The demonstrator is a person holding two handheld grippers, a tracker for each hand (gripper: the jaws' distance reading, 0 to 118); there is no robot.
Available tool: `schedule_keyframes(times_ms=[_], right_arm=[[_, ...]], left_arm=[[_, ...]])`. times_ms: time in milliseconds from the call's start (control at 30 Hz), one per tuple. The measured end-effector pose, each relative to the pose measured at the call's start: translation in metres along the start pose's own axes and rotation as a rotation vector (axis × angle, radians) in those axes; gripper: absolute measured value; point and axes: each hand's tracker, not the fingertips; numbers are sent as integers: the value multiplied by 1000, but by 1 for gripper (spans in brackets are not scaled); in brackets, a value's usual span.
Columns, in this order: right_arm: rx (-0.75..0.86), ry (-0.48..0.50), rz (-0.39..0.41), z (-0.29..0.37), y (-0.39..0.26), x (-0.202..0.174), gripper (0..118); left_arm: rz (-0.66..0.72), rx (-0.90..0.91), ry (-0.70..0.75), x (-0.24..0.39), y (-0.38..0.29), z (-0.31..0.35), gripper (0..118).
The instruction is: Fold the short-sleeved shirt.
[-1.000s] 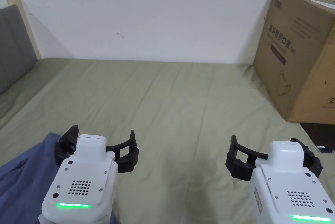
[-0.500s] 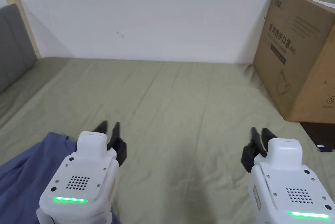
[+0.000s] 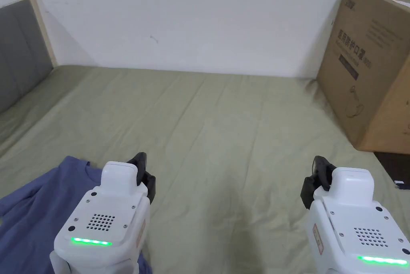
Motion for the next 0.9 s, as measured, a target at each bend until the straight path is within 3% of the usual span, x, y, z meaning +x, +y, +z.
schedule_keyframes(times_ms=[233,567,900], right_arm=[[11,144,15,-17,3,-45,0],[9,434,32,-30,4,-155,0],[4,583,42,-17,-1,-219,0]], left_arm=[[-13,8,130,-45,1,24,0],[-5,-47,403,-135,-5,87,0],[20,-82,582,-192,-15,143,0]])
